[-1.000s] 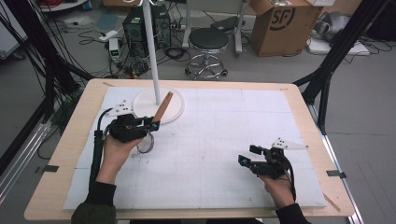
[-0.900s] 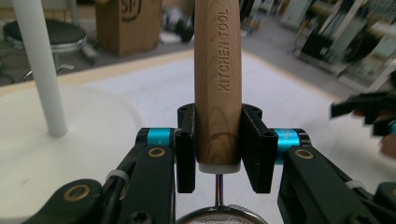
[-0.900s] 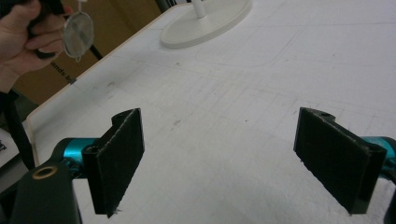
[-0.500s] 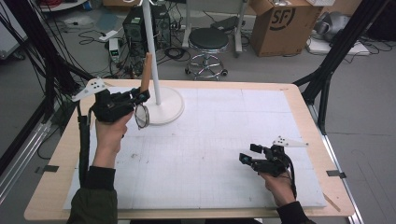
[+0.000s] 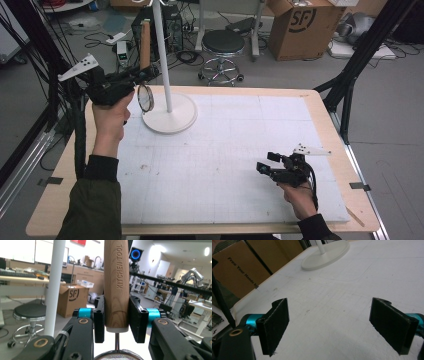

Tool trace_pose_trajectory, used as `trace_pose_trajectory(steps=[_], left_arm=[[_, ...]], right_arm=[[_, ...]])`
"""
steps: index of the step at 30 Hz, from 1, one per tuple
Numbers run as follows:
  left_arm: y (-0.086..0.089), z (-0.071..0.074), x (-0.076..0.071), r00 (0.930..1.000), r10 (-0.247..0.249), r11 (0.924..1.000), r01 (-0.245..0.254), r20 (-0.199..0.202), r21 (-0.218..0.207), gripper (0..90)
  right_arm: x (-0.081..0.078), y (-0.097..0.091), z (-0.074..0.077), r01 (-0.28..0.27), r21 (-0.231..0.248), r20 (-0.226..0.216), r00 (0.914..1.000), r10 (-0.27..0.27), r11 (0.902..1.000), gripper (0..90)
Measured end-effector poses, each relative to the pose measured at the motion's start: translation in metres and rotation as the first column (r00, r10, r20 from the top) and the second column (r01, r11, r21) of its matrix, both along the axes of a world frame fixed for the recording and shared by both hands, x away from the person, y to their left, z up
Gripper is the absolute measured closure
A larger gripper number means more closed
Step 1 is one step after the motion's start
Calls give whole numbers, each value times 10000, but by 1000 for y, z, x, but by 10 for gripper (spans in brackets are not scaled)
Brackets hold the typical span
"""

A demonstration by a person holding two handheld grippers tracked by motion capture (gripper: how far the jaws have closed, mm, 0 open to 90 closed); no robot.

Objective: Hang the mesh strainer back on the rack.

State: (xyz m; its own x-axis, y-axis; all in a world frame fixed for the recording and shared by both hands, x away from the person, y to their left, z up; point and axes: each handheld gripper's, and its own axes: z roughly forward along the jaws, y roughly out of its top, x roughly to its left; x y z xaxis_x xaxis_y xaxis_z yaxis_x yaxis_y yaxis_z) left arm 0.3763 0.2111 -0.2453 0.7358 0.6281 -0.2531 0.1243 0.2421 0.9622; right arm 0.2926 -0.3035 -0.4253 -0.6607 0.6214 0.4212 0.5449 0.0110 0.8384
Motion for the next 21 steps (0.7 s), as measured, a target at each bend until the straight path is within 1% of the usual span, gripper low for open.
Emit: trace_pose_trajectory(steps=[1,3,6,8,10,11,12,13,14,15,16,19,21], left_arm=[[0,3,2,10000,37,10000,-37,31,17,692],[-1,9,6,9998,145,9999,-145,95,46,692],[0,15,12,9998,214,9998,-215,33,55,692],[1,19,17,9997,249,9997,-249,63,-19,692],[2,24,21,9991,408,9992,-408,66,31,692],[2,26,22,9991,427,9990,-428,67,86,692],[2,28,24,9991,428,9991,-428,81,22,692],[2,30,24,9991,413,9991,-414,134,40,692],[1,32,25,9988,467,9989,-468,142,88,692],[1,34,26,9982,557,9983,-561,236,183,692],[2,35,28,9981,550,9984,-554,276,139,692],[7,38,33,9975,663,9976,-667,235,172,692],[15,41,37,9976,668,9978,-668,173,-18,692]], right_arm=[[0,-1,1,-25,38,66,10000,24,10000,154],[0,-1,1,-28,32,60,10000,27,10000,155],[0,-1,1,-95,36,57,9999,94,9999,154],[0,0,1,-132,46,83,9999,131,9999,154],[0,0,1,-189,78,40,9998,189,9998,154],[1,0,1,-229,148,-16,9997,229,9996,154],[-1,1,3,-354,316,-41,9994,356,9989,154],[-2,1,4,-351,287,13,9994,350,9990,154],[-2,1,5,-398,302,62,9992,396,9988,154],[-2,1,5,-398,302,62,9992,396,9988,154],[-2,1,7,-413,376,102,9991,410,9984,154],[-2,0,8,-416,450,110,9991,412,9981,154],[-1,-1,8,-442,477,115,9990,437,9979,154]])
